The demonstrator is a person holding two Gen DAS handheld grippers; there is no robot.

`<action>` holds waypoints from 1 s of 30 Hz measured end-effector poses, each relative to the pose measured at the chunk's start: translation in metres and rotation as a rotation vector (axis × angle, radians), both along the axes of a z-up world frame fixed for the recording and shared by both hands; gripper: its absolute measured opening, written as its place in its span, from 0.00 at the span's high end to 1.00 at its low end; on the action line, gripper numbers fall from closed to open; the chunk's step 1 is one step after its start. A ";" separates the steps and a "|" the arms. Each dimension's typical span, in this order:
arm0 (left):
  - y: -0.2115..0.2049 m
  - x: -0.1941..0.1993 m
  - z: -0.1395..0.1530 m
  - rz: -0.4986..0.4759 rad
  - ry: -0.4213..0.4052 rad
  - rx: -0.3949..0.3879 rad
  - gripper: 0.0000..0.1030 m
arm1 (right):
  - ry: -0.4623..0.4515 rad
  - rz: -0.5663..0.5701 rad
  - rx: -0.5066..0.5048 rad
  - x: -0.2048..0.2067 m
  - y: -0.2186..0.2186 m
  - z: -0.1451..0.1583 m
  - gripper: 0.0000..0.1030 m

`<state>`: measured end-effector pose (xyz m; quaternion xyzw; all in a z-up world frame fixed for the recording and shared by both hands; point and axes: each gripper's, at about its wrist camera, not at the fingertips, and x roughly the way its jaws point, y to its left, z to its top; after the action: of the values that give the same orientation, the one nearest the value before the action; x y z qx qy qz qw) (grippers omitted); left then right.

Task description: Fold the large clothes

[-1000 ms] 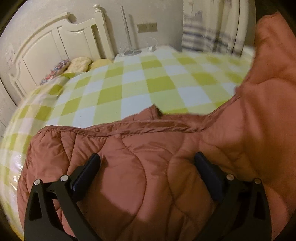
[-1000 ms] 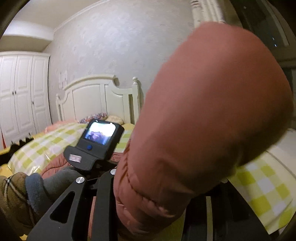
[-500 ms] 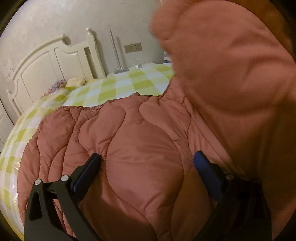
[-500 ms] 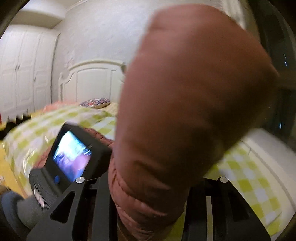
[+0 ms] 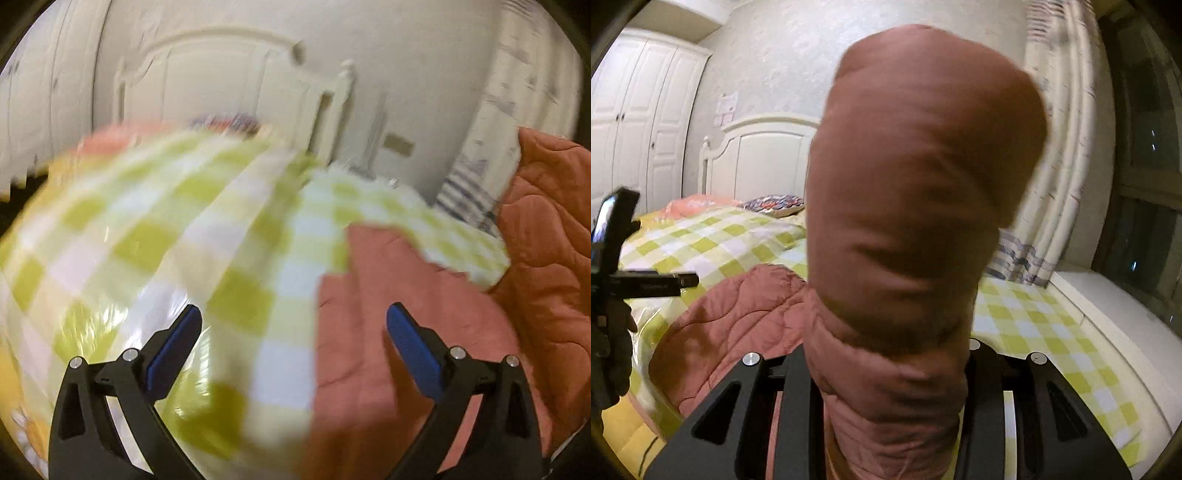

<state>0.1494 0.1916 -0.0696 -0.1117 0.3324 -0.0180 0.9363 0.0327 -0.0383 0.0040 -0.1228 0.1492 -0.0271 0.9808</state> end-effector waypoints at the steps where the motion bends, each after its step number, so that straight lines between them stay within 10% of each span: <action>1: 0.003 0.002 -0.012 -0.025 0.029 -0.031 0.04 | 0.007 0.004 -0.024 0.006 0.006 -0.005 0.63; 10: -0.002 -0.019 -0.052 -0.151 0.057 -0.187 0.08 | 0.164 0.129 -0.555 0.065 0.121 -0.114 0.54; 20: 0.063 -0.059 0.032 -0.093 -0.126 -0.095 0.07 | 0.003 0.238 -0.701 0.057 0.121 -0.148 0.52; 30: -0.031 -0.036 0.141 -0.378 -0.268 -0.035 0.02 | -0.135 0.300 -0.621 0.033 0.083 -0.118 0.65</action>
<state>0.1135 0.1607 0.0715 -0.0602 0.2195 -0.2132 0.9501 0.0661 0.0445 -0.1143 -0.4338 0.0488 0.0650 0.8973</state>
